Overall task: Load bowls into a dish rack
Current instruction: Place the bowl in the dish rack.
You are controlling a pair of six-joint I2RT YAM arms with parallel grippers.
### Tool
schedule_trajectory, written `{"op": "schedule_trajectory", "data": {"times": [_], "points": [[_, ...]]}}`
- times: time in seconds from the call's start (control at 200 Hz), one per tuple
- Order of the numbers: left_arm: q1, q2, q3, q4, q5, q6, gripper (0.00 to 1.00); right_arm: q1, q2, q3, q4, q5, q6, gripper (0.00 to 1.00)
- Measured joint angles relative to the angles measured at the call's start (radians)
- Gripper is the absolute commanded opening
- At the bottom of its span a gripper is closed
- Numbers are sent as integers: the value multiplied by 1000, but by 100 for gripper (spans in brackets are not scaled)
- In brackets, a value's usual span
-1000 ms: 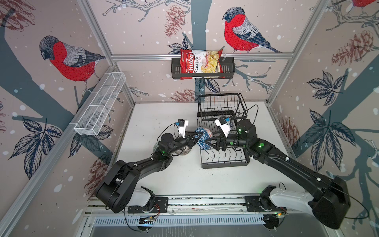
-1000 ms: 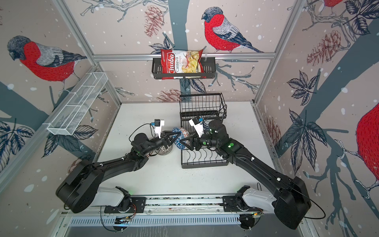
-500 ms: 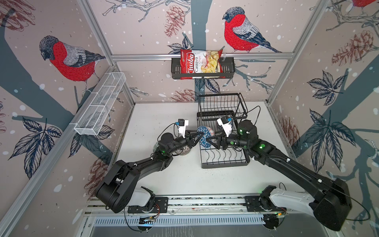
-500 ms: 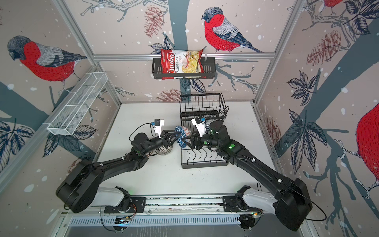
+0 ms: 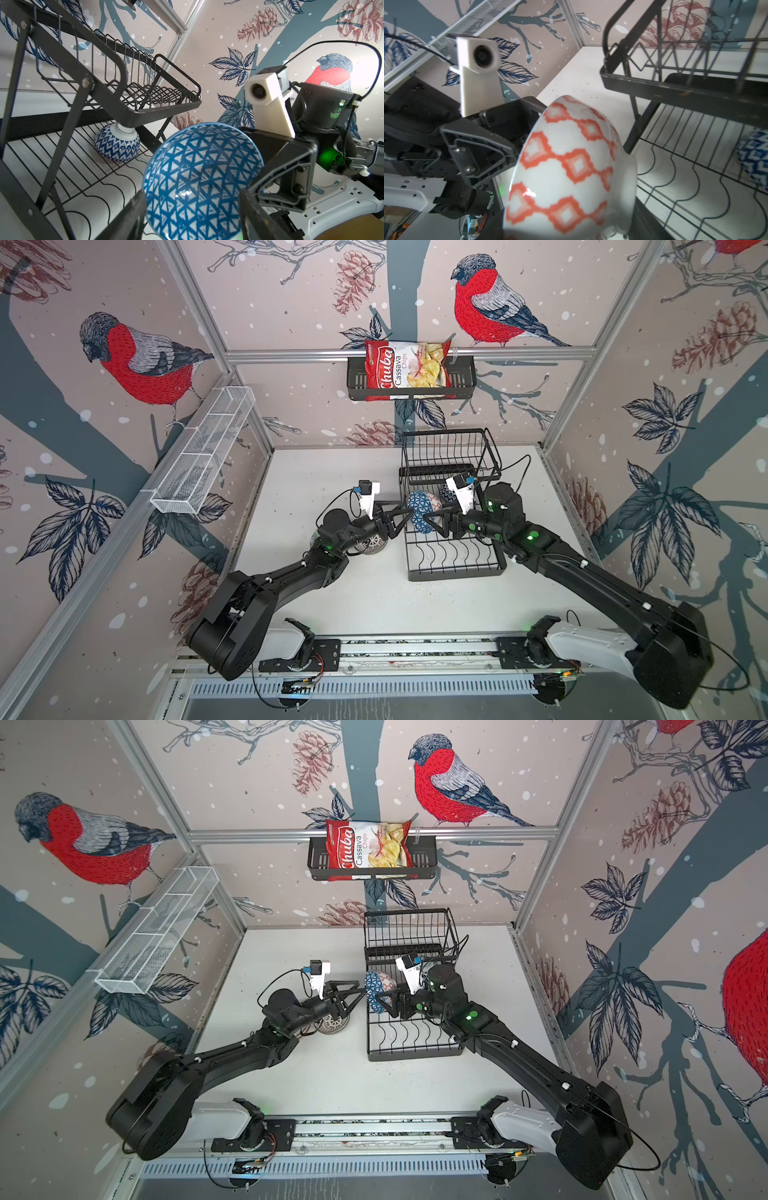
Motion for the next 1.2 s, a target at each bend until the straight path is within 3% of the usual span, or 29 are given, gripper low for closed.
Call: {"op": "schedule_trajectory", "data": {"times": [0.525, 0.971, 1.201], "points": [[2, -183, -33, -192, -158, 112, 74, 16, 42, -29, -42, 235, -88, 52], [5, -249, -43, -293, -209, 164, 75, 118, 97, -17, -87, 505, -204, 53], [10, -286, -51, -315, -236, 190, 75, 187, 197, 12, -95, 672, -238, 53]]}}
